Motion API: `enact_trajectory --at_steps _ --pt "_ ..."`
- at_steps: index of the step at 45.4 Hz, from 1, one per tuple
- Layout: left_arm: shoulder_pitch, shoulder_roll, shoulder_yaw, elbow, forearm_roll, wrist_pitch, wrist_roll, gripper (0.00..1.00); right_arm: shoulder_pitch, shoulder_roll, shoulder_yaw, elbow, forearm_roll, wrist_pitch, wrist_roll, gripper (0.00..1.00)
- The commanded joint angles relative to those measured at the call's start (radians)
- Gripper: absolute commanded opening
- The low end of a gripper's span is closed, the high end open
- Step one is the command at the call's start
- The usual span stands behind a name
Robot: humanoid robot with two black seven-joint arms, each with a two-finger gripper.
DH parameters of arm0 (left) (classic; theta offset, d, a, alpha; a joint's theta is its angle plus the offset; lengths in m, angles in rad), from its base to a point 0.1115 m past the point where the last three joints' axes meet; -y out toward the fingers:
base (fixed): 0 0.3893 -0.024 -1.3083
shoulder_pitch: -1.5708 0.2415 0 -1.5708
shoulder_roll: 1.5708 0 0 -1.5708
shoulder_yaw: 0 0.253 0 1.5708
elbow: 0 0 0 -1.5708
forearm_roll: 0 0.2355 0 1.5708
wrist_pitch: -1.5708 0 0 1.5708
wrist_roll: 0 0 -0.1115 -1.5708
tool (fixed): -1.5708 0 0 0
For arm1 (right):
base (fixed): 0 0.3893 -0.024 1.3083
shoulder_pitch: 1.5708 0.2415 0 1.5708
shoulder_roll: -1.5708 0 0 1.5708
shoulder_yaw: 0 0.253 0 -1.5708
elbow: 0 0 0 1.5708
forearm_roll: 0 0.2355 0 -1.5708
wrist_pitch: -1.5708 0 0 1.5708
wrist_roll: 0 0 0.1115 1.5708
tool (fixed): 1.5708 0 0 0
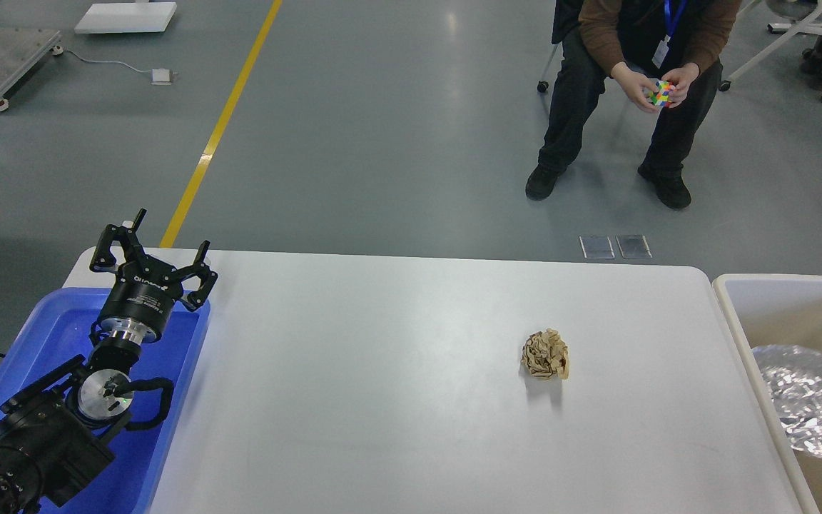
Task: Tidy desktop
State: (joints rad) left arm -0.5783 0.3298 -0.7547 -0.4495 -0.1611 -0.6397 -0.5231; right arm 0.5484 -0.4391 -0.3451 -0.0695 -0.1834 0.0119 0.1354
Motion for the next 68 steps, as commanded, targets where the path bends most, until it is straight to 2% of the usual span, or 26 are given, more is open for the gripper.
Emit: enact_trajectory --at_steps 1,12,25,29,38,50,53,56,68 --pt "0.0 0.0 0.0 0.0 0.0 0.0 0.0 1.0 0.01 0.003 0.0 -0.003 0.001 -0.004 0.001 1.0" --pt "0.0 0.0 0.0 0.0 0.0 0.0 0.0 1.0 0.117 0.003 0.08 -0.001 0.025 -0.004 0.0 1.0" --pt "0.0 0.0 0.0 0.0 0.0 0.0 0.0 1.0 0.271 -0.006 0.543 0.042 0.119 0.019 0.001 1.0" --pt "0.0 0.0 0.0 0.0 0.0 0.0 0.0 1.0 0.307 -0.03 0.653 0.12 0.156 0.043 0.001 1.0" --pt "0.0 0.0 0.0 0.0 0.0 0.0 0.0 1.0 0.326 -0.144 0.906 0.378 0.228 0.18 -0.005 1.0" --pt "0.0 0.0 0.0 0.0 0.0 0.0 0.0 1.0 0.315 -0.142 1.048 0.623 0.251 0.224 -0.005 1.0" --pt "0.0 0.0 0.0 0.0 0.0 0.0 0.0 1.0 0.305 -0.121 1.077 0.671 0.3 0.253 -0.005 1.0" --pt "0.0 0.0 0.0 0.0 0.0 0.0 0.0 1.0 0.301 -0.047 1.092 0.682 0.36 0.272 -0.002 1.0" --pt "0.0 0.0 0.0 0.0 0.0 0.0 0.0 1.0 0.306 0.198 1.152 0.669 0.398 0.269 0.001 1.0"
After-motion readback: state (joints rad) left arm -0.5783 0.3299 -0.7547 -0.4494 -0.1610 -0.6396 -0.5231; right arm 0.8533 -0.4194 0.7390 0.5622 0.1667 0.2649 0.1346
